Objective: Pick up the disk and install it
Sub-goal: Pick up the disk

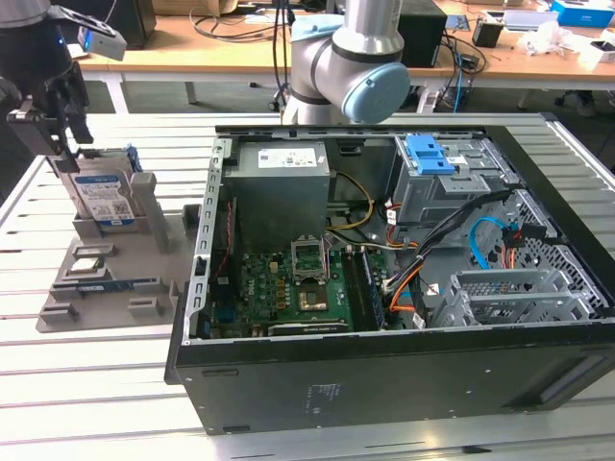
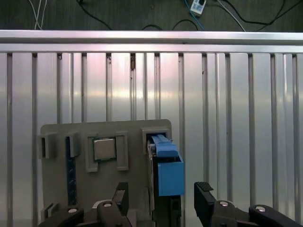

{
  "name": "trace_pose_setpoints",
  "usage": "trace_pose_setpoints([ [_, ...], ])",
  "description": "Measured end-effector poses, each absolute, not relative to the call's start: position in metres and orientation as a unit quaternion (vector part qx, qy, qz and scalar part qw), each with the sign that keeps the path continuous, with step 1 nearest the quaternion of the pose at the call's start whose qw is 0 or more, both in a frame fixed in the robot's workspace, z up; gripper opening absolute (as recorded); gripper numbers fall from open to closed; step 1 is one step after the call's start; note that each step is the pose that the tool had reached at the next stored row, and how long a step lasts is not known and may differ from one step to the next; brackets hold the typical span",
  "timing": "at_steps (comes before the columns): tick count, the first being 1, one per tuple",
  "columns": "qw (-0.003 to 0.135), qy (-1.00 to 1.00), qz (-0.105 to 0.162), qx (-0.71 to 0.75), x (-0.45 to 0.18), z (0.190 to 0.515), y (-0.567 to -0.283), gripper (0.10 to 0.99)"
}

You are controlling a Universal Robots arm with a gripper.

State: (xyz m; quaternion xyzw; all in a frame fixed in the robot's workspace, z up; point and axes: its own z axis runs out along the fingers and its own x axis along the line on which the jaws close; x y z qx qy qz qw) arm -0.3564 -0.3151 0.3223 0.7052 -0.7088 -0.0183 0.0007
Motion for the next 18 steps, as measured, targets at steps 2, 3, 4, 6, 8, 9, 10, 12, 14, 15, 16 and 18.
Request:
trace_pose_setpoints([
  [2, 0.001, -0.707, -0.018, 0.707, -0.356, 0.319, -0.314, 0.659],
  [3, 0.001, -0.706, -0.018, 0.708, -0.356, 0.317, -0.313, 0.659],
  [4, 0.001, -0.705, -0.018, 0.709, -0.356, 0.315, -0.313, 0.659],
  [6, 0.001, -0.702, -0.018, 0.712, -0.356, 0.311, -0.311, 0.659],
  [8, 0.001, -0.700, -0.018, 0.714, -0.356, 0.307, -0.310, 0.659],
  [9, 0.001, -0.700, -0.018, 0.714, -0.356, 0.305, -0.310, 0.659],
  [10, 0.001, -0.699, -0.018, 0.715, -0.356, 0.303, -0.309, 0.659],
  [12, 0.001, -0.697, -0.018, 0.717, -0.356, 0.299, -0.309, 0.659],
  [14, 0.001, -0.696, -0.018, 0.718, -0.356, 0.295, -0.308, 0.659],
  [15, 0.001, -0.695, -0.018, 0.719, -0.356, 0.292, -0.308, 0.659],
  [16, 0.001, -0.695, -0.018, 0.719, -0.356, 0.290, -0.307, 0.659],
  [18, 0.001, -0.694, -0.018, 0.720, -0.356, 0.286, -0.307, 0.659],
])
